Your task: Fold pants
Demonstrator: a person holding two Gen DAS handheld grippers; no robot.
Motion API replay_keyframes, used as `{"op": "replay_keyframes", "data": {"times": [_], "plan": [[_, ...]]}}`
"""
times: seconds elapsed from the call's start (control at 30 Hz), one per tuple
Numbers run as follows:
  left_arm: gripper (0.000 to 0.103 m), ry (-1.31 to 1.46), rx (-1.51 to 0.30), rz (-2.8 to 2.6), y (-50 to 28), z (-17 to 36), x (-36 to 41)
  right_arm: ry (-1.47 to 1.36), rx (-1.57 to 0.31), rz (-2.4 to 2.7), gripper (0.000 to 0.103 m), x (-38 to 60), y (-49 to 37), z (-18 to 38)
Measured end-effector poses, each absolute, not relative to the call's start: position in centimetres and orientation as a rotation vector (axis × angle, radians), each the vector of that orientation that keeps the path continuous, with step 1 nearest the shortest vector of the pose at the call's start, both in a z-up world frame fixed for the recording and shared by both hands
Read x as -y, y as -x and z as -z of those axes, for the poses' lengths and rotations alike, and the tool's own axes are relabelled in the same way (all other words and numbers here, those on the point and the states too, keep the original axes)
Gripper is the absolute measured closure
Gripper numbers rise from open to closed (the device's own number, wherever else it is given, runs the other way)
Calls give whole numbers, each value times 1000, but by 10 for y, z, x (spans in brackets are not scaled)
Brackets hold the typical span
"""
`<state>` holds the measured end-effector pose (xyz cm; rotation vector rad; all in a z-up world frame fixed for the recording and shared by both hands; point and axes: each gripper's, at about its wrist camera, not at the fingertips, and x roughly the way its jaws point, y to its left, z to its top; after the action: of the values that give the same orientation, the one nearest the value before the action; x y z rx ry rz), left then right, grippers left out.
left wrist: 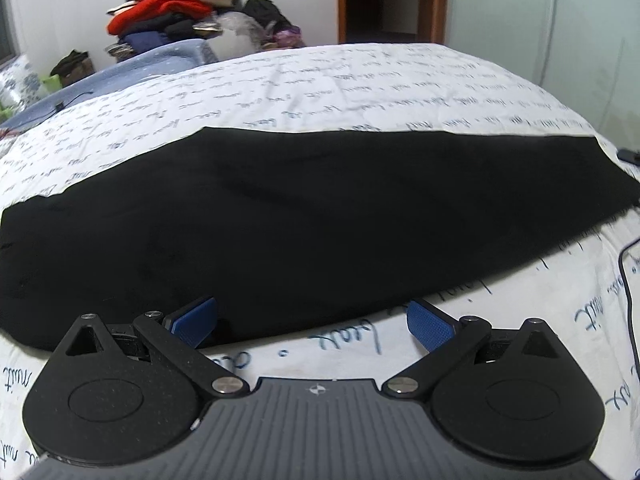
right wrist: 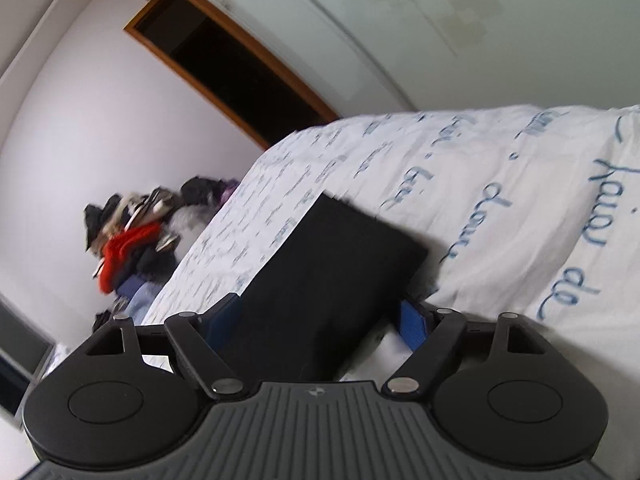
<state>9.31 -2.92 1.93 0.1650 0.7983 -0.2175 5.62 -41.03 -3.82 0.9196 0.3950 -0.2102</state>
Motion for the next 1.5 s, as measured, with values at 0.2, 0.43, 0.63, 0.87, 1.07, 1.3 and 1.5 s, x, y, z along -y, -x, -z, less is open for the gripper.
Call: {"op": "replay_keyframes", "data": {"times": [0.2, 0.43, 0.63, 0.87, 1.07, 1.3, 1.5], "plan": [[1, -194, -781, 234, -91, -20, 37, -1199, -261, 191, 21, 444, -50, 51], [1, -190, -794, 233, -95, -21, 40, -1157, -343, 139, 22, 446, -66, 48], [1, -206, -770, 252, -102, -27, 53, -1026, -256, 241, 23, 426, -63, 50], [1, -252, -777, 297, -99, -22, 74, -1096, -261, 255, 71, 440, -48, 68], [1, -260, -768, 318, -99, -25, 82, -1133, -256, 261, 84, 444, -44, 75], [1, -284, -686, 401, -118, -54, 112, -1047, -320, 314, 92, 435, -66, 67], [1, -294, -559, 512, -151, -97, 169, -1016, -332, 326, 93, 432, -66, 66]]}}
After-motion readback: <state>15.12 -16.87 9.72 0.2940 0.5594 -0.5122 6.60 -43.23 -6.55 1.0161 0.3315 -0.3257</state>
